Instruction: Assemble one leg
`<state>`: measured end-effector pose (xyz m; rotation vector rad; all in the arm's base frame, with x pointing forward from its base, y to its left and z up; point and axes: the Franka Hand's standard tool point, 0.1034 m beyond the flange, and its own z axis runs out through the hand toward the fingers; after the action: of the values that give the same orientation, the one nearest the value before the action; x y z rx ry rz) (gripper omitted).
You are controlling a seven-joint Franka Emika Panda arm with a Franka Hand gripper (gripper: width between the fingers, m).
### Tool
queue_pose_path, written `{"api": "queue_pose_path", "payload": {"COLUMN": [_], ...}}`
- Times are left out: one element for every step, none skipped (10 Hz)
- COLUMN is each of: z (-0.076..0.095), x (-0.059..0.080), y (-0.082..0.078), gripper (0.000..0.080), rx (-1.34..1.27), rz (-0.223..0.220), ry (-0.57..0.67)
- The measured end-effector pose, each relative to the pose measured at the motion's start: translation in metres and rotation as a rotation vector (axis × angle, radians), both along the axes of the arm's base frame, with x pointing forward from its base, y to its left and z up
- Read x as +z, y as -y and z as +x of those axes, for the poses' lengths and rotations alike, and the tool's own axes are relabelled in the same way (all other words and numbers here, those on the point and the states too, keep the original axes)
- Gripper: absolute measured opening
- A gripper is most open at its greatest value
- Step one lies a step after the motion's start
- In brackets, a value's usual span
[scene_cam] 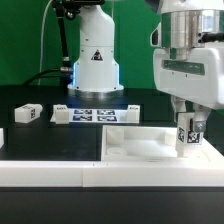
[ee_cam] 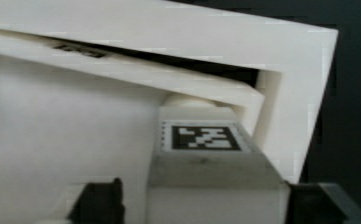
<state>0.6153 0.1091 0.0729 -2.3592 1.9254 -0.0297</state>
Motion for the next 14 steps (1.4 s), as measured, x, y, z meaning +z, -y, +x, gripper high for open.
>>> {"api": "queue_pose_path", "payload": {"z": [-0.0002, -0.0002, -0.0008, -0.0012, -0.0018, -0.0021, -0.0014, -0.0011, -0.0012, -0.0008, -0.0005, -0.0005, -0.0003, -0.0001], "x": [-0.0001, -0.0002, -0.0014, -0.0025, -0.0029, -0.0022, -0.0016, -0.0014, -0.001, -0.0004, 0.0003, 0.0003, 0.0004, 0.0004], "y": [-0.001, -0.0008, -0.0014, -0.002, -0.0038, -0.0067, -0.0065, -0.0056, -0.0055, -0.0041, -0.0042, -0.0054, -0.006, -0.0048], "gripper": [0.0515, 0.0621, 0.0641, 0.0641, 0.0648, 0.0648, 0.0649, 0.0649, 0.0649, 0.0649, 0.0649, 0.0649, 0.0649, 0.0649], "rx": [0.04, 0.166, 0.267, 0.355, 0.463, 0.56, 0.685, 0.772, 0.858, 0.966, 1.047, 1.128, 1.181, 1.192], "rz": [-0.003, -0.014, -0.021, -0.028, -0.035, -0.037, -0.046, -0.051, -0.057, -0.069, -0.083, -0.099, -0.108, -0.109], "ry": [0.002, 0.01, 0.014, 0.018, 0.022, 0.022, 0.032, 0.036, 0.037, 0.036, 0.034, 0.034, 0.036, 0.036]}}
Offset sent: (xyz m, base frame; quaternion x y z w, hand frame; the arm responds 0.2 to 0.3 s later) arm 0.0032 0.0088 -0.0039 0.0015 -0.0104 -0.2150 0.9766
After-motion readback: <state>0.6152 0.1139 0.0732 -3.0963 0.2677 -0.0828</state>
